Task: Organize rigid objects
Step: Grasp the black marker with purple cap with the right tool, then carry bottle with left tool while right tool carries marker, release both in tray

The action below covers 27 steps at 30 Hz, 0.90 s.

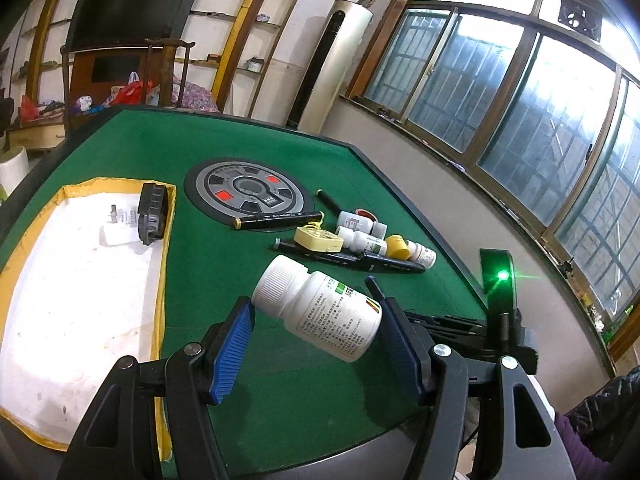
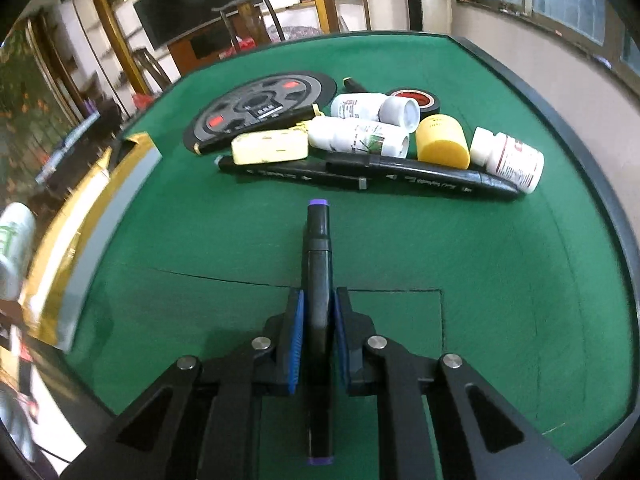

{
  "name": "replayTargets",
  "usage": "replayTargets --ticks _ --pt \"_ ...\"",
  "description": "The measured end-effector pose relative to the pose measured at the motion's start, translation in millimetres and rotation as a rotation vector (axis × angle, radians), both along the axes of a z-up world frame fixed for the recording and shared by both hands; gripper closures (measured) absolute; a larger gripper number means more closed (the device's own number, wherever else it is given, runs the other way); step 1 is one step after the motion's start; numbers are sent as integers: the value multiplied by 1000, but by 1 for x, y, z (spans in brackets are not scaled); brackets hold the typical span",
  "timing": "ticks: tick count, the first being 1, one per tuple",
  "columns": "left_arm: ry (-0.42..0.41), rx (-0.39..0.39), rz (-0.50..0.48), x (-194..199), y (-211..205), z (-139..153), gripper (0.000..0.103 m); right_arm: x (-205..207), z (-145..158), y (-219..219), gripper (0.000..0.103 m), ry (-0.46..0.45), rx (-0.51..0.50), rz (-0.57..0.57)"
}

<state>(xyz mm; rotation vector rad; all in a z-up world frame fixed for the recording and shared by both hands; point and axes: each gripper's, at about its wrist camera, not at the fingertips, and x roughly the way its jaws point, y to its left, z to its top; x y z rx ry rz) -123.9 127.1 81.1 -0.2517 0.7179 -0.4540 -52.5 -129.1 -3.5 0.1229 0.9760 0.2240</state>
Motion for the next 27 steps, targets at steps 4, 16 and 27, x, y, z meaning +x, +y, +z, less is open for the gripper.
replayTargets --ticks 4,16,27 --pt "9 0 4 0 -2 -1 35 -5 5 -1 89 -10 50 15" --pt "21 13 -12 1 -11 -4 35 -13 10 -3 89 -21 133 24" --pt "38 5 -9 3 -9 -8 35 -14 8 -4 89 -9 185 19"
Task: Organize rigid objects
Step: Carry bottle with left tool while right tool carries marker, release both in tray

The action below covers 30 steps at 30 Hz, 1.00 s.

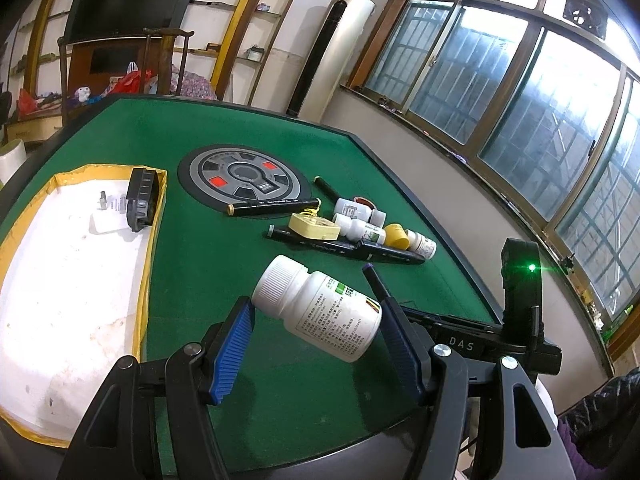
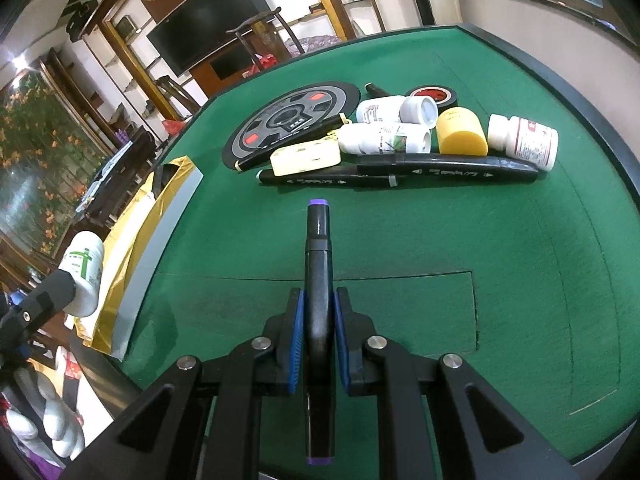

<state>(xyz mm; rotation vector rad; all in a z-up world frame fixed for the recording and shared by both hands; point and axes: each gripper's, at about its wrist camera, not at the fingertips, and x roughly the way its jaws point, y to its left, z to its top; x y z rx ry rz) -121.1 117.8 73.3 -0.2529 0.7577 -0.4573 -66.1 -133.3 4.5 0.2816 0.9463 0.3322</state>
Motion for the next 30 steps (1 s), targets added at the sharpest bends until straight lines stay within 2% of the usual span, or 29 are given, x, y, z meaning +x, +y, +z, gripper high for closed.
replayTargets --ticks 5,9,12,17,21,26,30 --pt "-8 5 9 5 5 3 35 0 2 4 88 -5 9 13" --pt "-13 -50 41 16 32 17 35 7 16 15 89 -9 52 55" --pt "-48 13 92 21 54 30 35 13 37 31 89 -29 94 104" --pt "-83 181 211 45 101 42 35 37 64 74 89 -16 195 203" --pt "-35 270 262 82 132 28 35 63 72 126 89 23 250 275" --pt "96 267 282 130 167 -10 35 97 52 194 88 140 292 307" --pt "155 258 313 161 189 -30 35 122 35 244 88 183 247 308"
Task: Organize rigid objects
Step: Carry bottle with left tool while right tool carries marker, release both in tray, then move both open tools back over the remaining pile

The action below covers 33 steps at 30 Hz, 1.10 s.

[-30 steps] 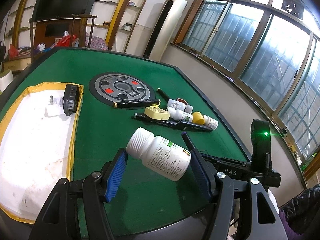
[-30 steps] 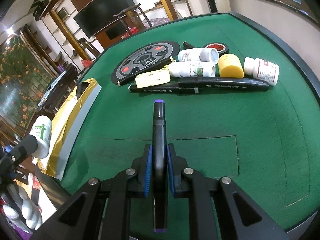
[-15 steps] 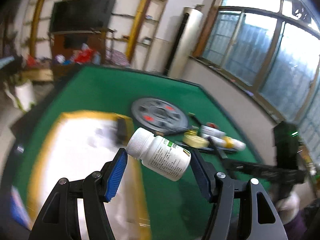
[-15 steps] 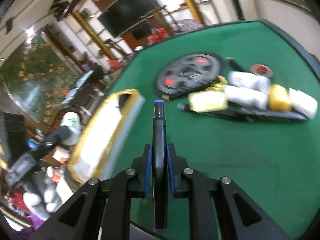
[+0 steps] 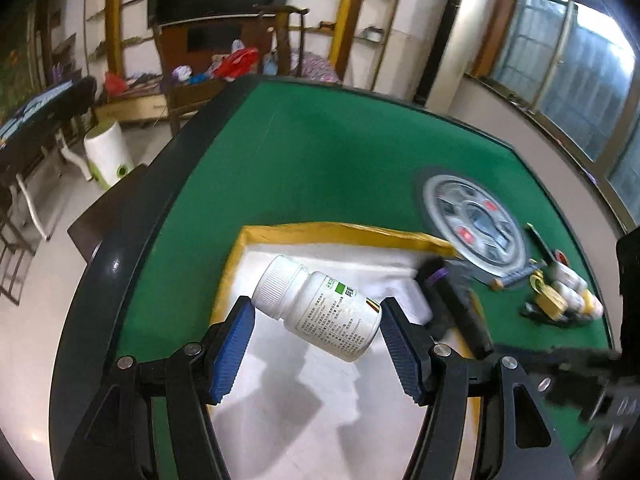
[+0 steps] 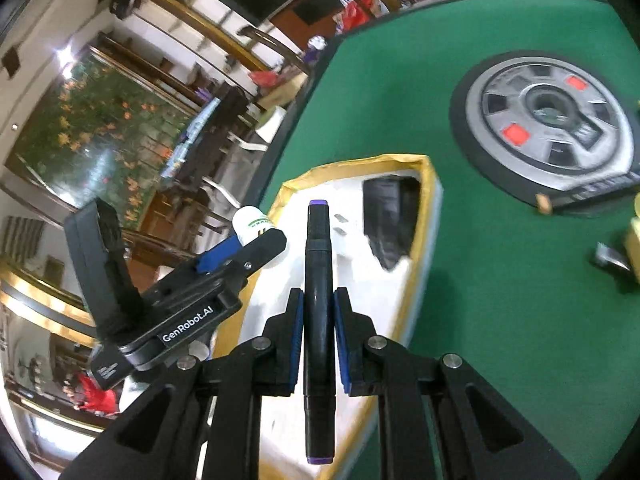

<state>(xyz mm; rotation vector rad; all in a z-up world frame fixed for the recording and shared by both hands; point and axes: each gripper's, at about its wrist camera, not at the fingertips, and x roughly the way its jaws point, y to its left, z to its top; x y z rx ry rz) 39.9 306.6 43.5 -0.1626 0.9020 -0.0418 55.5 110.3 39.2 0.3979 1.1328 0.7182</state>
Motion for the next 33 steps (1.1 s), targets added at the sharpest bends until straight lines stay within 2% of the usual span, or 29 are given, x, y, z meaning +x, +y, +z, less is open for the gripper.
replayTargets --ticks 7,10,11,13,16,17,18,20,22,25,28,33 --pt "26 5 44 19 9 -13 34 31 -32 41 88 95 16 -22" --pt "34 -39 70 21 16 -12 27 38 -40 48 88 123 50 -30" --pt "33 -64 79 20 19 -12 27 39 -42 47 88 123 58 -41" --pt "39 -96 85 20 24 -13 25 40 -38 46 81 101 49 -48" --pt "46 -106 87 17 25 -13 24 34 -26 40 69 43 22 -46" --pt "41 -108 87 14 25 -10 24 29 -19 36 69 20 17 -44" --pt "29 -114 92 8 25 -5 24 20 -11 29 67 -14 12 -42" --pt "-23 -121 103 -9 25 8 24 1 2 10 57 -96 -11 -55" --pt "-97 -117 83 -29 16 27 24 -27 14 -18 42 -203 -52 -100" --pt "-169 -111 36 -53 -6 50 24 -61 17 -58 39 -306 -132 -182" --pt "-200 -136 -53 -71 -45 67 17 -83 12 -101 39 -331 -167 -281" --pt "-186 -163 -187 -93 -109 72 17 -99 -5 -172 36 -277 -164 -411"
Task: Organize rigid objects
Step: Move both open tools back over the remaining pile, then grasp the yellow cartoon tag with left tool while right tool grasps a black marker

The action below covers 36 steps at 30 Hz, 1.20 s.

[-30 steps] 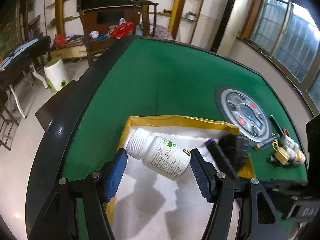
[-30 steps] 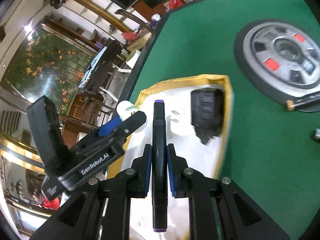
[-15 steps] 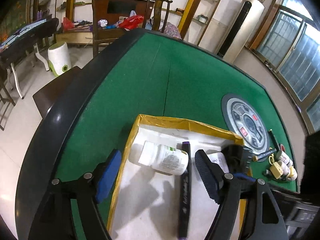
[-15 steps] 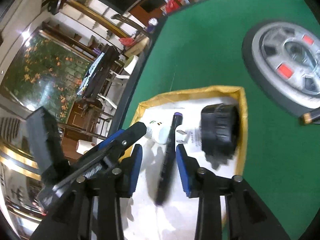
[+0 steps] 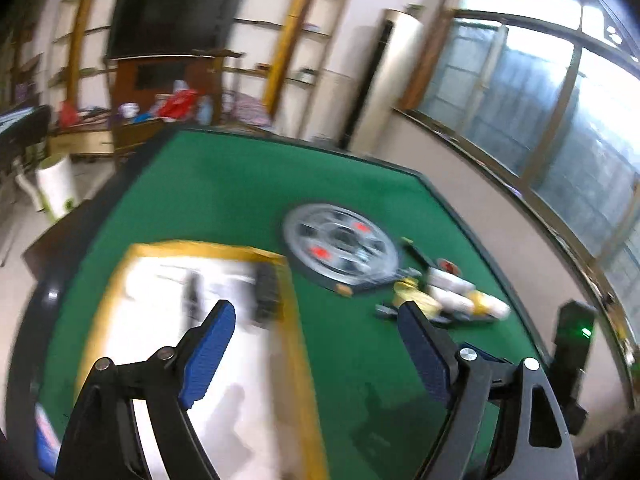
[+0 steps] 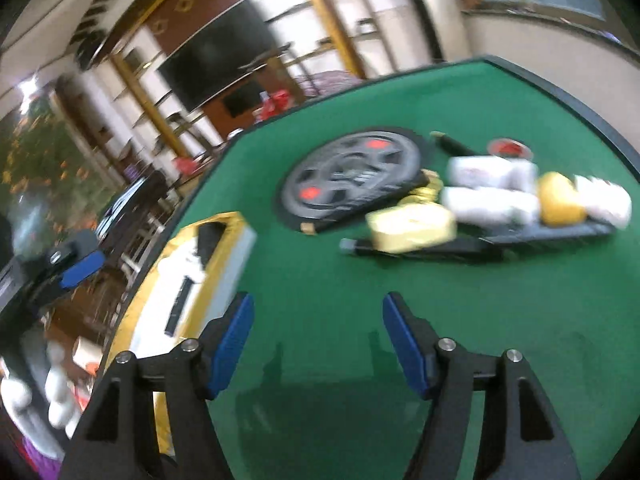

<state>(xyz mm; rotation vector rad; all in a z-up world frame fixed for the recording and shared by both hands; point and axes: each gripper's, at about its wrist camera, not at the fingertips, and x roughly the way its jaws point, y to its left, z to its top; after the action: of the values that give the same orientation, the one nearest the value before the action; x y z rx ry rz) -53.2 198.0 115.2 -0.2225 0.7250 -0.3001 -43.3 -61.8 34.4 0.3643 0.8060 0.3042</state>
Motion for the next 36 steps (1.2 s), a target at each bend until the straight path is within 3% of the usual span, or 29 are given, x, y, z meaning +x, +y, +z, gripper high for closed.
replayTargets --ticks 8,17,25,29,33,36 --pt "115 20 -134 -16 -84 -30 16 -22 5 -65 36 -83 -5 -124" --pt "184 163 -99 -19 -106 -65 16 2 -2 -164 32 -135 -13 -371" --pt "236 187 -153 46 -143 -86 16 14 -21 -180 30 -95 39 -404" --pt "219 136 -204 91 -174 -92 16 21 -28 -177 29 -60 50 -396" --pt "177 206 -136 128 -198 -99 16 24 -31 -170 29 -37 22 -380" --pt "235 230 -186 135 -216 -111 17 25 -33 -170 29 -32 16 -378"
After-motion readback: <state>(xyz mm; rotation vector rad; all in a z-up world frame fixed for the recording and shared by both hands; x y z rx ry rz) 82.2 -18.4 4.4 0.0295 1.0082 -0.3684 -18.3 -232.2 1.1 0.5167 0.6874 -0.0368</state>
